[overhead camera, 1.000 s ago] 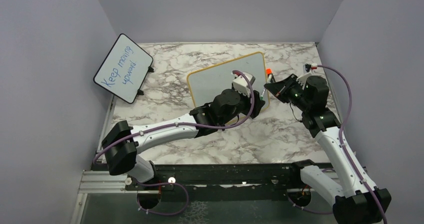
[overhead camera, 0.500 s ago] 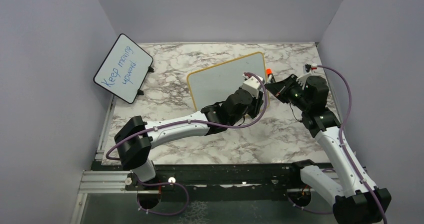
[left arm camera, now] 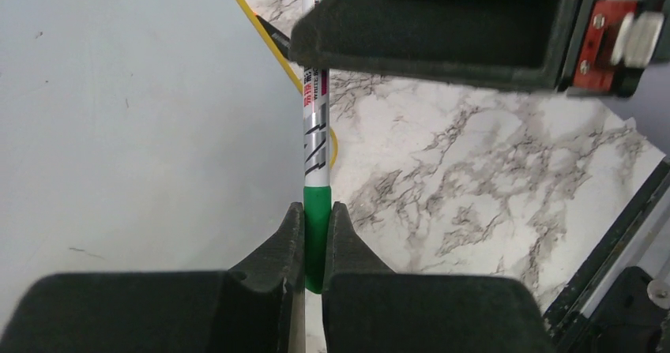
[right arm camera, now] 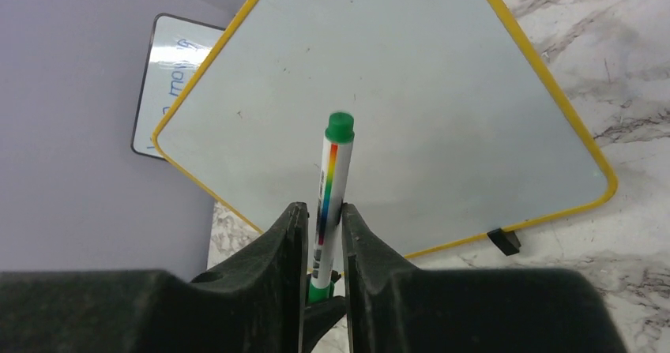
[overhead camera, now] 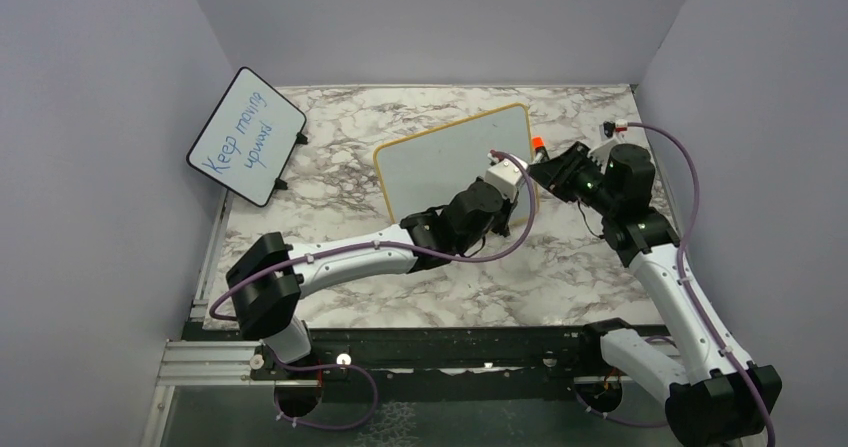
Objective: Write a sentence on the whiteboard
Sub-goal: Open the whiteboard marker at the center of the board.
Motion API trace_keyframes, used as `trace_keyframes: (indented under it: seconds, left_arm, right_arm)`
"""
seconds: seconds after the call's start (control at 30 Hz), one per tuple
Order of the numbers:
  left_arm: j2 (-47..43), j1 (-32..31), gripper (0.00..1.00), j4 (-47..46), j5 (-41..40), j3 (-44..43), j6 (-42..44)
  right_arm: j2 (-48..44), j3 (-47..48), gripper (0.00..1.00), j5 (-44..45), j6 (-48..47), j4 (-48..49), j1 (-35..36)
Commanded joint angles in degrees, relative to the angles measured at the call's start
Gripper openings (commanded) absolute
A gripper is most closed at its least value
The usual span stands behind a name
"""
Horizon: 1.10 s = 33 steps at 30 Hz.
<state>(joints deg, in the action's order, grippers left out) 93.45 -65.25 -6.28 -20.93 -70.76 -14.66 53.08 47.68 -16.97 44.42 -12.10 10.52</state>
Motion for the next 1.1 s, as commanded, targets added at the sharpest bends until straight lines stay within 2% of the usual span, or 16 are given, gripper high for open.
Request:
trace_keyframes:
  seconds: [0.0,0.17,0.37,0.7,0.97,1.07]
  left_arm:
    - [-4.96,0.14,0.00,0.76,-0.63,2.88,6.42]
    - [-10.47,1.10,0.00,4.24,2.41,6.13,13.01]
    - [-19.57,3.21,0.00,8.93,7.14,11.52,22.59]
    - [-29.03,4.83,0.00,18.90,14.47,14.02,35.49]
    - [-27.05,4.96,0.00,22.13,17.11,12.40,39.76]
    - [-25.98,4.96,0.00,21.92,17.82,11.62,40.25]
  right_arm:
    - [1.38,5.53,0.30,-3.05,-6.18,-2.09,0.30]
    - [3.31,11.27,0.46,-5.85,-11.86,-9.70,0.29]
    - [7.14,18.57,0.57,-11.99,-20.72,-20.05,0.29]
    - [10.99,21.65,0.59,-27.93,-23.76,-22.83,0.30]
    - [15.00,23.21,0.61,-38.00,-23.73,-22.95,1.24]
    - [16.35,23.59,0.62,-39.26,-24.38,-23.95,2.41]
